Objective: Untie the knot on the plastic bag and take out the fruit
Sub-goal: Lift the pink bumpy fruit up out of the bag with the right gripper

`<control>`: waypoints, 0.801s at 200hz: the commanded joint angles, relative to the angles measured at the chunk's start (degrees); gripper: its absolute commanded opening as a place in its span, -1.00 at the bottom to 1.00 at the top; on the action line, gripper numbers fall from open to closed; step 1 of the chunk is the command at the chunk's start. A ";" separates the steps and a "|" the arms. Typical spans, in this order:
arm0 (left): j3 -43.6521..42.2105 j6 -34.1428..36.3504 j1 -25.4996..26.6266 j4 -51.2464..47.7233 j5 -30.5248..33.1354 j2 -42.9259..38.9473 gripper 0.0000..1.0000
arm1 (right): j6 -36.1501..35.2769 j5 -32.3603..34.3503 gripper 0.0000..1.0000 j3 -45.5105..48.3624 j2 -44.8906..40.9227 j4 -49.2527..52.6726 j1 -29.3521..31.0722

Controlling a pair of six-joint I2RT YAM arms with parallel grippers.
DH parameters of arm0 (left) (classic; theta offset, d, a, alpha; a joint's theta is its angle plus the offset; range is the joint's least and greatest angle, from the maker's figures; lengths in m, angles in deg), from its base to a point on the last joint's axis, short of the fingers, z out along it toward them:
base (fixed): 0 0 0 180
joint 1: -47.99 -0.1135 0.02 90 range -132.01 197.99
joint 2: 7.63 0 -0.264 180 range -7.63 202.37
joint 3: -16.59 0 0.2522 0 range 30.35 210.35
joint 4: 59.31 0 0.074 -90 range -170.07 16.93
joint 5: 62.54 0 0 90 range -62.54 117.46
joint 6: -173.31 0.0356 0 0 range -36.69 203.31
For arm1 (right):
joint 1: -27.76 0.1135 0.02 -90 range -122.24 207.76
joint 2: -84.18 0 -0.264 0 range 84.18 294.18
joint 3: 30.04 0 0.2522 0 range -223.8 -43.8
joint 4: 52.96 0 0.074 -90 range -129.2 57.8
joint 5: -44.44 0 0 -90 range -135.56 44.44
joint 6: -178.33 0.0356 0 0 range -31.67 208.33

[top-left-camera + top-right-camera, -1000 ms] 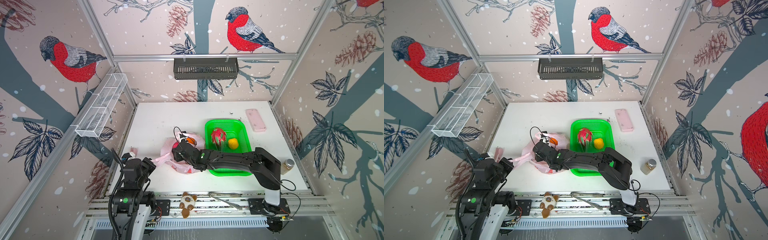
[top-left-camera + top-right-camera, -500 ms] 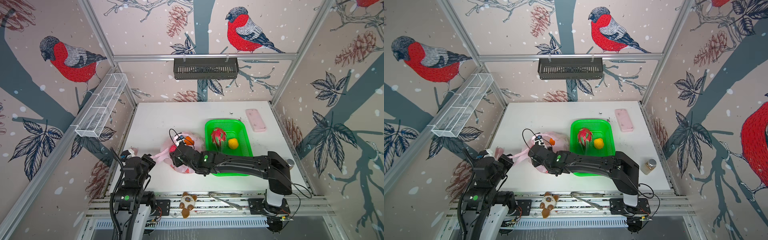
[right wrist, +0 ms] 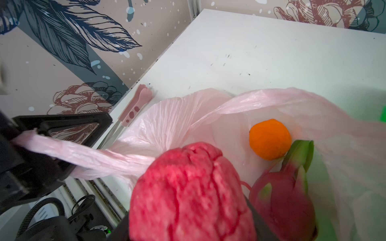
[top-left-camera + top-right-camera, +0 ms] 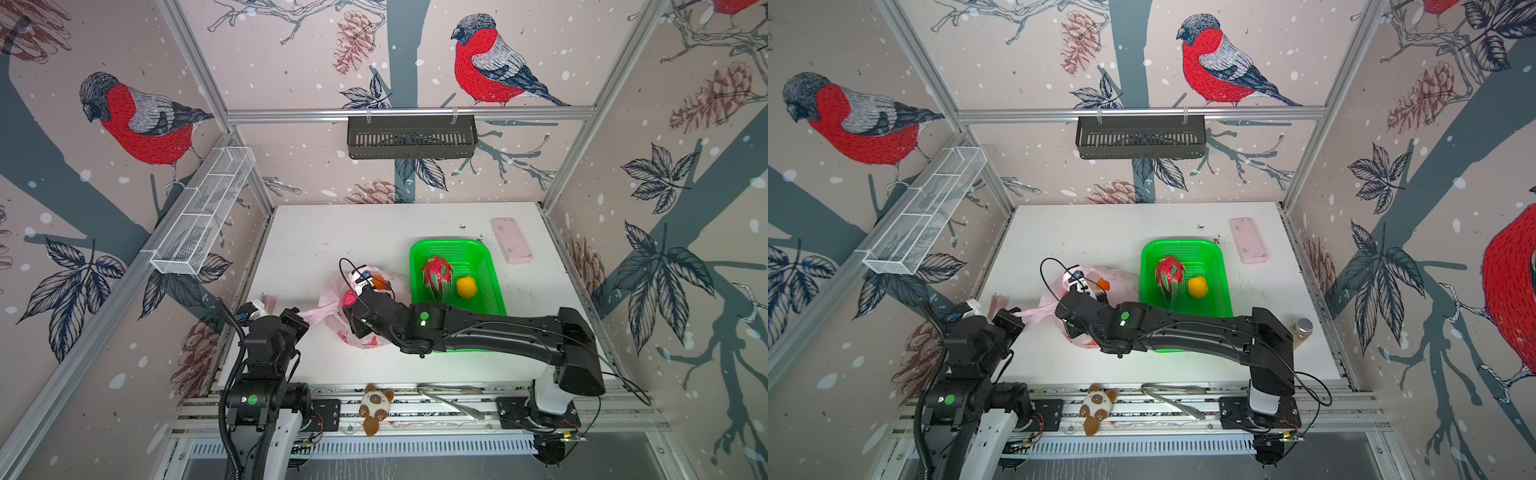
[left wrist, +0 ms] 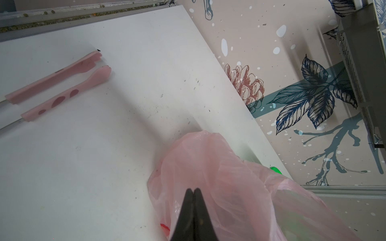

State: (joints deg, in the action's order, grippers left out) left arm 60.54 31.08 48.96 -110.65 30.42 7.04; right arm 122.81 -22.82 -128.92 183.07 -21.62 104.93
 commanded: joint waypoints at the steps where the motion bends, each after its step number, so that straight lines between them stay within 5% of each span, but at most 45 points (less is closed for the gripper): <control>1: 0.39 -0.08 0.03 3.88 1.34 0.00 -1.00 | -2.55 -1.77 -0.26 -0.57 -1.75 0.43 0.35; 160: 0.46 -0.76 0.08 5.76 2.40 -0.73 -1.00 | -2.57 -15.36 -0.32 11.02 -1.52 -6.58 -0.25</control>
State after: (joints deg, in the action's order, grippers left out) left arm 60.72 30.69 48.96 -108.07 31.97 6.21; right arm 120.52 -33.77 -118.45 181.02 -24.68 105.04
